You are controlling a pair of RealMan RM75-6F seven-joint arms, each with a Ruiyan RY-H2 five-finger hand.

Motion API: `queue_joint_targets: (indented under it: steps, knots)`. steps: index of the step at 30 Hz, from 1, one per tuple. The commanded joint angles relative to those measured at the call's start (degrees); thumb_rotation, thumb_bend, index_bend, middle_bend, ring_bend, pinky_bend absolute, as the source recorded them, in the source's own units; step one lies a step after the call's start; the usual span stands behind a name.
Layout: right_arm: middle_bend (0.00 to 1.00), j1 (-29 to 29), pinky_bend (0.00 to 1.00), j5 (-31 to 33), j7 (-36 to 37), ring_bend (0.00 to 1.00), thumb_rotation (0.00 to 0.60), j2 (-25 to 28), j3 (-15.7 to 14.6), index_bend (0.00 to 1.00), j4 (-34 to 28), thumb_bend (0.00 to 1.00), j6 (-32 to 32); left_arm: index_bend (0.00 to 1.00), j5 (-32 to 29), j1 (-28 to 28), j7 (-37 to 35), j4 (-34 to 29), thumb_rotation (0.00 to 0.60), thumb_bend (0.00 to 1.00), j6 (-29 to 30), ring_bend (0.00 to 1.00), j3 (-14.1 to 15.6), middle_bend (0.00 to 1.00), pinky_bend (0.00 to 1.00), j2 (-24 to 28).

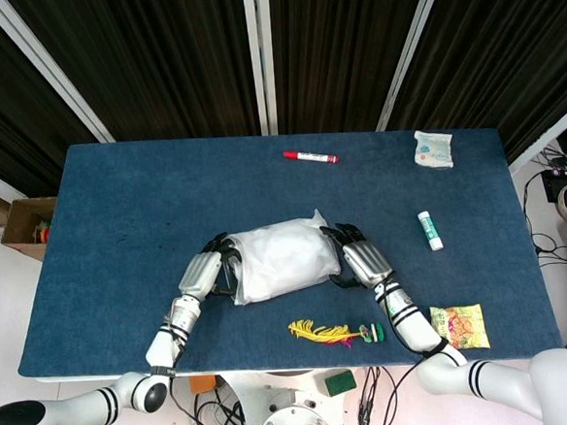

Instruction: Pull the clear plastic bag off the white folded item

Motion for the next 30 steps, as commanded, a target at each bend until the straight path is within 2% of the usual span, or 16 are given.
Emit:
queue_joint_targets:
  steps: [1, 6, 11, 15, 24, 27, 30]
  knots:
    - [0.17, 0.0, 0.07, 0.0, -0.1, 0.0, 0.6, 0.0, 0.1, 0.04, 0.0, 0.28, 0.1, 0.41, 1.3, -1.5, -0.1, 2.7, 0.6, 0.25, 0.1, 0.02, -0.4, 0.13, 0.1, -2.1]
    - [0.17, 0.0, 0.06, 0.1, -0.2, 0.0, 0.6, 0.1, 0.3, 0.04, -0.2, 0.28, 0.4, 0.52, 2.7, -2.9, -0.7, 6.2, 0.6, 0.31, 1.2, 0.02, -0.9, 0.15, 0.1, -4.6]
    - [0.17, -0.1, 0.05, -0.1, -0.3, 0.0, 0.6, 0.3, 0.4, 0.05, -0.5, 0.28, 0.9, 0.68, 4.4, -3.1, -2.1, 9.4, 0.6, 0.51, 4.1, 0.03, -0.9, 0.24, 0.09, -6.3]
    - [0.17, -0.1, 0.05, -0.2, -0.8, 0.0, 0.6, 1.1, 0.4, 0.05, -0.9, 0.29, 1.0, 0.73, 5.4, -2.3, -3.4, 10.4, 0.6, 0.58, 6.7, 0.03, -0.4, 0.28, 0.09, -6.1]
    - [0.17, -0.5, 0.03, -1.5, -4.6, 0.0, 0.6, 8.0, -0.2, 0.05, -5.7, 0.29, 2.0, 0.75, 6.4, -0.3, -4.9, 8.7, 0.6, 0.59, 9.9, 0.04, 0.4, 0.3, 0.09, -2.9]
    - [0.17, 0.7, 0.03, -1.3, -5.9, 0.0, 0.6, 12.5, 0.7, 0.05, -8.5, 0.3, 0.1, 0.74, 6.8, 0.0, -5.4, 8.3, 0.6, 0.59, 9.8, 0.04, 1.0, 0.3, 0.09, -1.5]
    - [0.2, 4.2, 0.03, -0.4, -10.1, 0.0, 0.6, 17.2, 2.5, 0.07, -10.4, 0.31, -4.4, 0.74, 7.4, -0.1, -5.7, 8.2, 0.6, 0.59, 9.3, 0.04, 1.6, 0.3, 0.09, -0.5]
